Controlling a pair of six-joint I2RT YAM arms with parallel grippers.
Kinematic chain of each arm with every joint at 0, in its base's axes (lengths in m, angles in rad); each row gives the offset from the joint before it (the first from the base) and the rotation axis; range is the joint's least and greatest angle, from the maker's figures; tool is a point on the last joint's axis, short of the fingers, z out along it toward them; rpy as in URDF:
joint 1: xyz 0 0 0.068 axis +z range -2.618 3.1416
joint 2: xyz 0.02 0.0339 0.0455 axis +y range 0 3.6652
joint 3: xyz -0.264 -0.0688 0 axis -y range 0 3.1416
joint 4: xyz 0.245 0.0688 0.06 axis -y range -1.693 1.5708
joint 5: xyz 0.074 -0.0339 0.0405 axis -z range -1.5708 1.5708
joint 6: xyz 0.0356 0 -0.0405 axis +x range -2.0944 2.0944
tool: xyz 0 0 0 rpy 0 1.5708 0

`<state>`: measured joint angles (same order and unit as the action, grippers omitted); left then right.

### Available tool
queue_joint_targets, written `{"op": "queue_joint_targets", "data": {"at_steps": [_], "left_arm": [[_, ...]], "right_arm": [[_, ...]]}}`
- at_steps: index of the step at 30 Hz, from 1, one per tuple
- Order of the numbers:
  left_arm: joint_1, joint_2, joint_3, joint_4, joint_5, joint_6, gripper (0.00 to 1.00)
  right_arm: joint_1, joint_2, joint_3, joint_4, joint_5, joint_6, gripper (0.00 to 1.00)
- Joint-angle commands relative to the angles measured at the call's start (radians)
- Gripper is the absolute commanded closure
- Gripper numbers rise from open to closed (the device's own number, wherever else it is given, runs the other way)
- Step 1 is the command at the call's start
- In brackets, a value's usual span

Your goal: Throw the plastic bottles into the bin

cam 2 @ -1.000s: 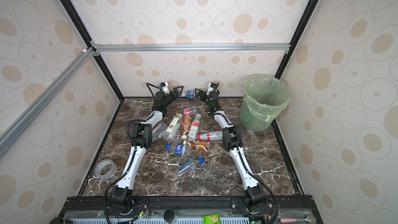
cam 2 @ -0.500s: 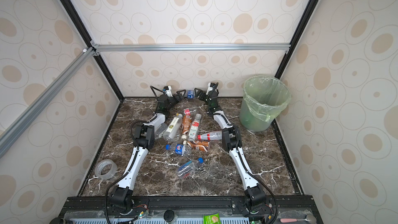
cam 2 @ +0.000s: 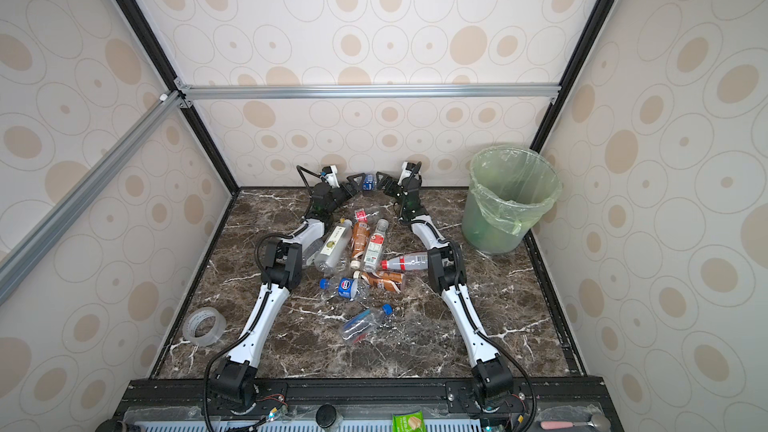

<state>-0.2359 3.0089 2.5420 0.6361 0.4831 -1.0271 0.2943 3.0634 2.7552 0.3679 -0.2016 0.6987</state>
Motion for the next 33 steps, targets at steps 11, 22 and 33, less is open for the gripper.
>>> {"op": "queue_joint_targets", "data": {"at_steps": [11, 22, 33], "left_arm": [[0.035, -0.086, -0.080, 0.072, 0.058, -0.033, 0.01], [0.085, -0.123, -0.146, 0.065, 0.072, -0.029, 0.01], [0.125, -0.102, -0.100, -0.004, 0.073, 0.009, 0.01]], "right_arm": [[0.036, 0.036, 0.047, 0.016, -0.001, 0.013, 0.01], [0.042, 0.027, 0.041, 0.028, -0.011, 0.022, 0.01], [0.080, 0.025, 0.038, 0.038, -0.015, 0.019, 0.01]]}}
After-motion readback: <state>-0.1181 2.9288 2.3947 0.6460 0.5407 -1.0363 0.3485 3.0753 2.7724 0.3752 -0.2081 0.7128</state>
